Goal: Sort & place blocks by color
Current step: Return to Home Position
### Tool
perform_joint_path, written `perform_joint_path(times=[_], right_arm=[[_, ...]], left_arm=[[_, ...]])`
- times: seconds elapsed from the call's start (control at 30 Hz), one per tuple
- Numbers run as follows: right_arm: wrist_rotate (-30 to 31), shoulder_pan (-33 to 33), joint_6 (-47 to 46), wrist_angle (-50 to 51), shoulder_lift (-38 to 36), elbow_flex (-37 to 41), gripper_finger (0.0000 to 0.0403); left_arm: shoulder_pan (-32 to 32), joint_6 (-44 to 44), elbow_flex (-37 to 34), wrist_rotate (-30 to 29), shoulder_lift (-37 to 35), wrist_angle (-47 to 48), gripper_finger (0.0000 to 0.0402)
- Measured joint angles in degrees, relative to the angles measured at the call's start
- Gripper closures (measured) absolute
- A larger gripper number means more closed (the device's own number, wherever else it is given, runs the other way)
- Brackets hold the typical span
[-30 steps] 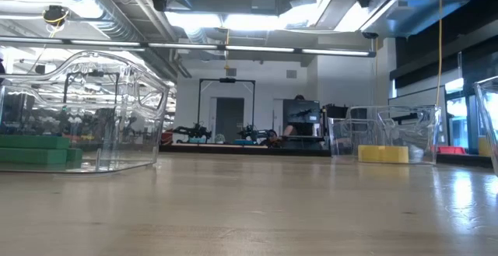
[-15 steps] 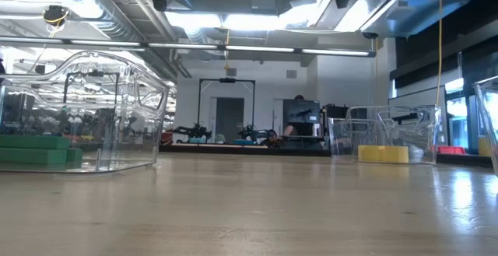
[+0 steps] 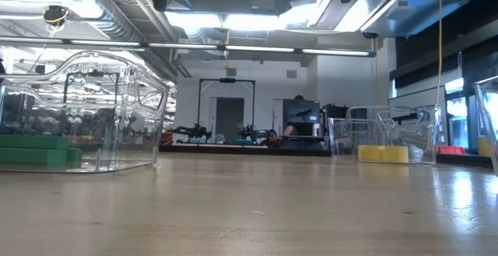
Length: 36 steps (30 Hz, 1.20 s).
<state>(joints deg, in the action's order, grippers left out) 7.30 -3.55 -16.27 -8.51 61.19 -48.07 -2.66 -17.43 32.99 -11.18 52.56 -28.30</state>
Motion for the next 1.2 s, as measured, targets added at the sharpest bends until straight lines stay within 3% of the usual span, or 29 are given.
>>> perform_joint_path(times=[0.23, 0.53, 1.2], right_arm=[[-0.01, 0.0, -0.13, 0.54, 0.0, 0.0, 0.0171], [-0.04, 0.0, -0.04, 0.57, 0.0, 0.0, 0.0171], [0.12, -0.01, 0.07, 0.2, 0.0, -0.02, 0.0171]], left_arm=[[-0.02, 0.06, -0.02, -0.26, -2.15, 0.28, 0.0213], [0.02, 1.52, -0.02, 0.0, -11.3, 12.73, 0.0389], [0.0, 6.01, -0.37, 3.36, -27.04, 28.82, 0.0401]])
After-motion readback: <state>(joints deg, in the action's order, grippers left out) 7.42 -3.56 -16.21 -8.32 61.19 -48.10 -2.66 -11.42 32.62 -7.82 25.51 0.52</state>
